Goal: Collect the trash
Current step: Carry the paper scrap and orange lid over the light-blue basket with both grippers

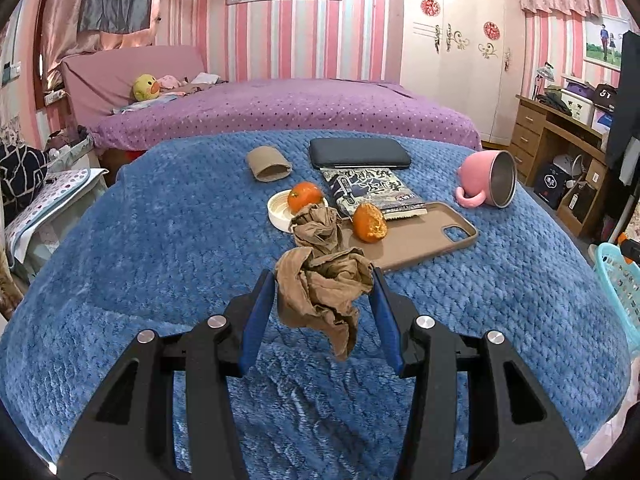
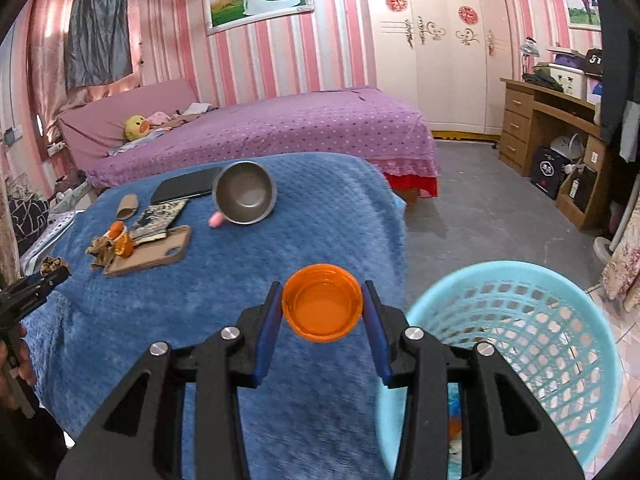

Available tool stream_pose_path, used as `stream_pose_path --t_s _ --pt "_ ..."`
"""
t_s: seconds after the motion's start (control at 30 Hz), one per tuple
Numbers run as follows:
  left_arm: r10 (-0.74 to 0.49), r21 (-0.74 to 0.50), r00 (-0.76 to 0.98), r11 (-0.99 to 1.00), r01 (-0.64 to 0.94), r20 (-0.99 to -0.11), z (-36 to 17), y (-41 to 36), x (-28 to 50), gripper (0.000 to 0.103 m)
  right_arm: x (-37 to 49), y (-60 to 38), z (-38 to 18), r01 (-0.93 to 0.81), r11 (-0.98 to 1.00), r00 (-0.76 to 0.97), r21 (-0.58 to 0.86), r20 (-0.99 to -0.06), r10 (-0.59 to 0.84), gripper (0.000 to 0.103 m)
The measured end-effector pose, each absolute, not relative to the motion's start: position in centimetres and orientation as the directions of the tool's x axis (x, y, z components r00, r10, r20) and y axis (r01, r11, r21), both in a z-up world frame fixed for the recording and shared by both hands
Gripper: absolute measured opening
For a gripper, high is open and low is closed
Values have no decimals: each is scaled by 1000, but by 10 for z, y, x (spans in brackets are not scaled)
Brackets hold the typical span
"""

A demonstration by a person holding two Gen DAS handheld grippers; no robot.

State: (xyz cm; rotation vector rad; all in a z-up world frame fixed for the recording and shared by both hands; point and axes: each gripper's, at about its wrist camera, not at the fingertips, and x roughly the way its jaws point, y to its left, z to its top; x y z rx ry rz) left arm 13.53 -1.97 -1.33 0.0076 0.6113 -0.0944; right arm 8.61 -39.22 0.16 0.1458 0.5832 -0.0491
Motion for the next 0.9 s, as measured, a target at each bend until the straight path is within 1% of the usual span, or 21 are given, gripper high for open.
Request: stream_pose_path --t_s 0.17,0.43,0.53,0.6,0.73,0.9 --pt "-85 -10 816 995 96 -572 -15 -28 135 47 78 -417 -4 126 985 828 119 -559 -38 40" --pt "-123 -48 812 992 116 -570 -7 -52 130 47 67 -450 -5 189 974 827 124 -555 -90 40" --pt "-122 -6 824 990 143 -553 0 -74 125 47 62 -460 -4 208 971 829 118 -548 -111 40" --pt "-141 -8 828 987 163 -543 4 -87 121 47 60 -466 -3 218 970 829 106 -545 -127 40" --pt "-198 -67 816 979 193 -544 2 -112 115 47 52 -482 -4 250 964 823 93 -545 -161 40" --pt "-274 -87 794 958 272 -543 1 -164 111 47 40 -503 -6 290 955 811 67 -547 -208 40"
